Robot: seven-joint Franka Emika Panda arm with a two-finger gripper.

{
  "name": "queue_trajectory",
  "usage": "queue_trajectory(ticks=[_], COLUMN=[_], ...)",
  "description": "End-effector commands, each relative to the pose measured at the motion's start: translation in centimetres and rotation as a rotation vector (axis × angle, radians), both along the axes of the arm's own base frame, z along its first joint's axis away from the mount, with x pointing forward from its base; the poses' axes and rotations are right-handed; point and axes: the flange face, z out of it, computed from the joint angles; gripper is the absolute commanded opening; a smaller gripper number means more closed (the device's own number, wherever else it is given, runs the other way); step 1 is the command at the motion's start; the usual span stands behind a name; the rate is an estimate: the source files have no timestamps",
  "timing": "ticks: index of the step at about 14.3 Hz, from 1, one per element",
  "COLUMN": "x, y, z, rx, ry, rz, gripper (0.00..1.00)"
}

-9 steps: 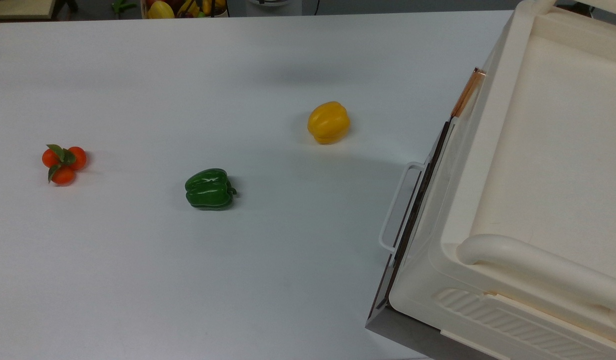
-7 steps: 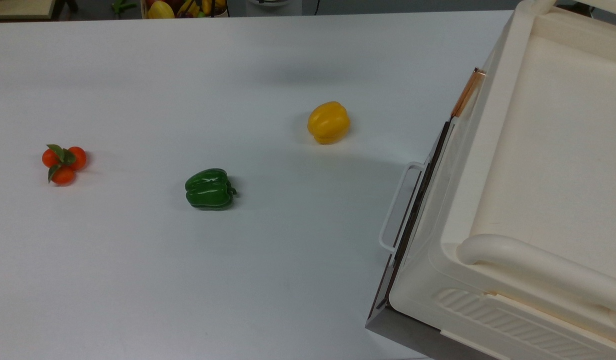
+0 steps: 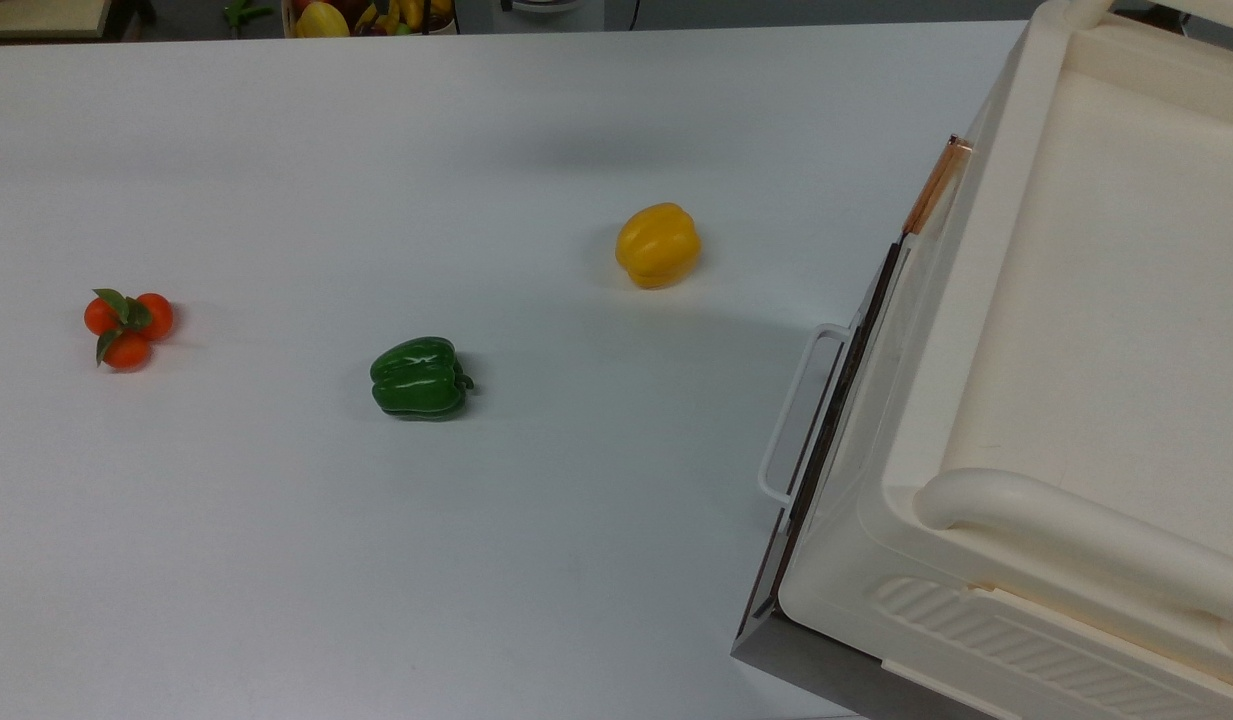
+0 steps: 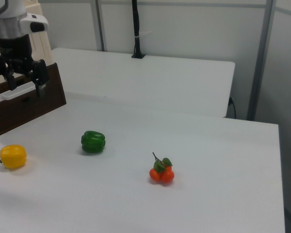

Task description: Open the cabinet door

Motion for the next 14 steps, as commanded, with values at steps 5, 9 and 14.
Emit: queue_trajectory(ticks=[5,9,14], x=[1.4,1.8,2.2], y=[0.9,6.0,12.4], z=[0.2,0.8,2.9], rx=[0.011,0.065,0.107], ry=[-0.083,-0.157,-0.239], rz=[0.043,0.287,0.557], gripper=[1.00,1.00,0.95])
